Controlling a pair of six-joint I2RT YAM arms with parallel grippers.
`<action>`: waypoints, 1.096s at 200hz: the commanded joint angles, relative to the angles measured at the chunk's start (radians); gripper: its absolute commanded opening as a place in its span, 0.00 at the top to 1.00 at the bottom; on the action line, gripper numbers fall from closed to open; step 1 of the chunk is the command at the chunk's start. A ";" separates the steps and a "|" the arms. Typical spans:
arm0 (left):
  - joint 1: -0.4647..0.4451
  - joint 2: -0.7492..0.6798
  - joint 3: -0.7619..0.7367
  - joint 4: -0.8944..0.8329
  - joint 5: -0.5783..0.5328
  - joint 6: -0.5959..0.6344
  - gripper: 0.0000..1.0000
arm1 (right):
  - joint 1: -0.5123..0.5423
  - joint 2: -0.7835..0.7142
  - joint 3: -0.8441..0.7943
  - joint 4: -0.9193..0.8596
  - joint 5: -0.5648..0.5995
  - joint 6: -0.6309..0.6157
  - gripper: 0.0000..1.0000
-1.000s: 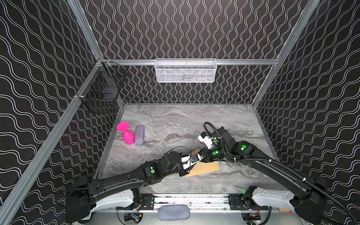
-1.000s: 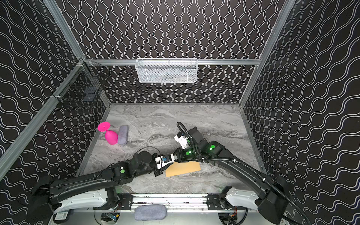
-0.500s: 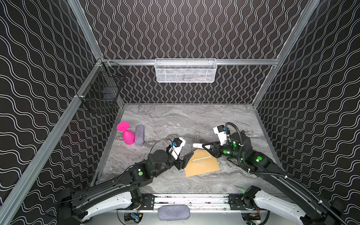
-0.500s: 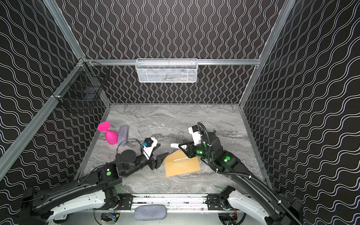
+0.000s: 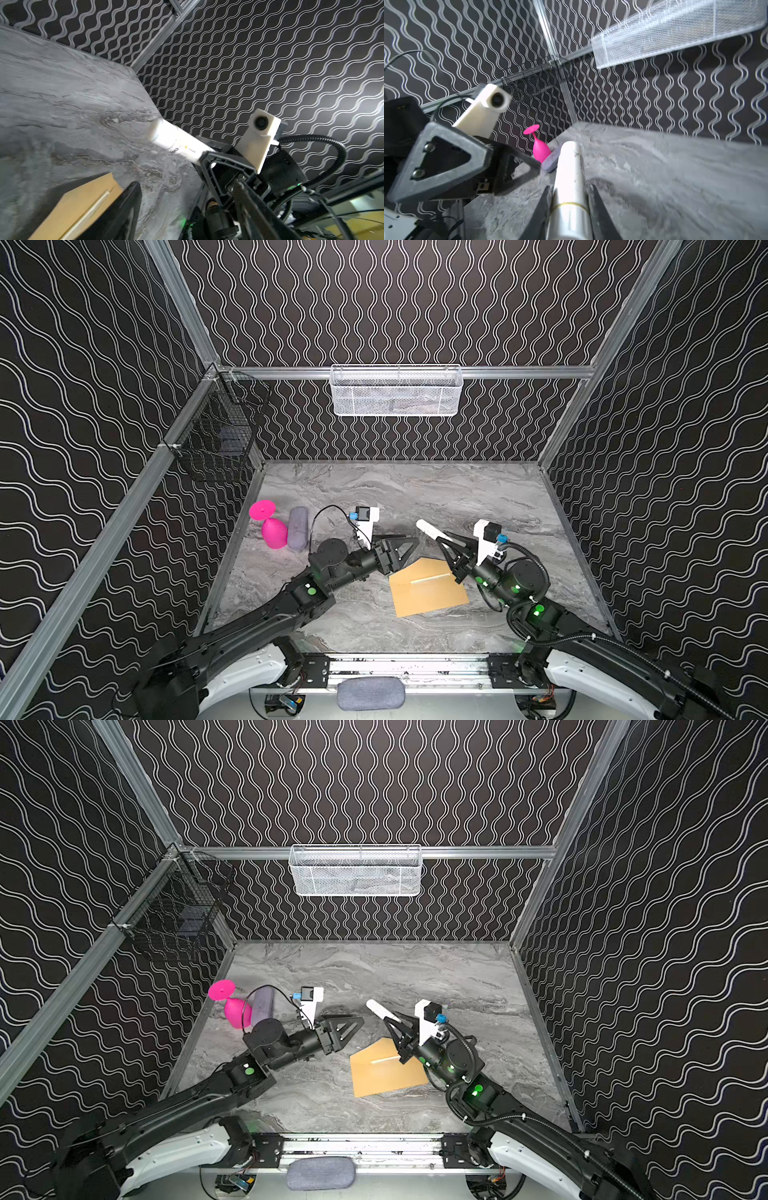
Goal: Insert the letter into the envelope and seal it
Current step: 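Raise the capped glue stick with the left gripper while right gripper grasps it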
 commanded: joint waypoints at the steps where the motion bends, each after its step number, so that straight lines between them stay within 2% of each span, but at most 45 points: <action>1: 0.004 0.068 0.019 0.250 0.094 -0.118 0.27 | 0.046 0.043 -0.013 0.268 0.107 -0.153 1.00; 34: 0.014 0.130 0.017 0.355 0.112 -0.174 0.28 | 0.073 0.089 -0.009 0.331 0.138 -0.193 1.00; 130: 0.034 0.183 0.006 0.454 0.109 -0.223 0.36 | 0.157 0.154 -0.016 0.412 0.203 -0.247 1.00; 183: 0.035 0.177 0.010 0.455 0.107 -0.217 0.52 | 0.188 0.201 -0.012 0.430 0.221 -0.259 1.00; 219: 0.039 0.164 0.010 0.440 0.104 -0.208 0.55 | 0.201 0.225 -0.014 0.426 0.230 -0.265 1.00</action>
